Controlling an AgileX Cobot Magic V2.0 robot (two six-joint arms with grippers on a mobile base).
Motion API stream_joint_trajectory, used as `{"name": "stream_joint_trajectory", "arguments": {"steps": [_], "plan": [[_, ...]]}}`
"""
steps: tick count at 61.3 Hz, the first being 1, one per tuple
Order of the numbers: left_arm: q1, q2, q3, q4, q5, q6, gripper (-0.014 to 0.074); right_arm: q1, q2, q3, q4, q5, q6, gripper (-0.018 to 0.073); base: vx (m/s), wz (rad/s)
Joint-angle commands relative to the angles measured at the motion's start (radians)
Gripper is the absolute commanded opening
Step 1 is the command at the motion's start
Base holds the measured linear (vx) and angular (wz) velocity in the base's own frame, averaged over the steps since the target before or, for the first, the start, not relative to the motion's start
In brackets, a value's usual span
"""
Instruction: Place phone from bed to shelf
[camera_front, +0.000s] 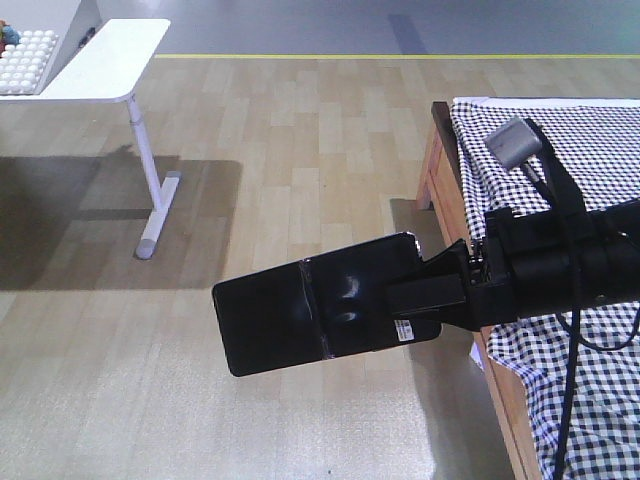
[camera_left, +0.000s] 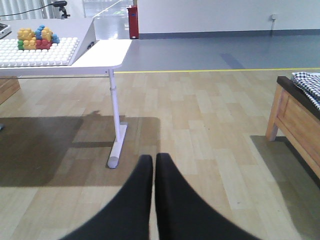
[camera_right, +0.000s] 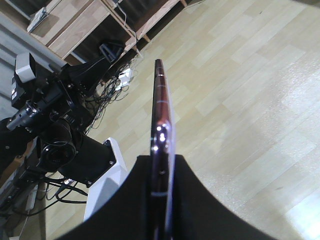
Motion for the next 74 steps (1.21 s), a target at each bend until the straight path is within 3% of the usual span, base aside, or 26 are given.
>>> {"name": "stream_joint_trajectory", "arguments": {"steps": [1,74], "plan": [[0.001,-0.006,0.002,-0.006,-0.073,-0.004,0.0001,-0.003,-0.032,-0.027,0.091,0.077,-0.002,-0.0001,0.12,-0.1],[0.001,-0.006,0.002,-0.006,-0.073,-0.004,0.0001,-0.003,-0.032,-0.027,0.091,0.077,-0.002,-0.0001,0.16,0.02]]}}
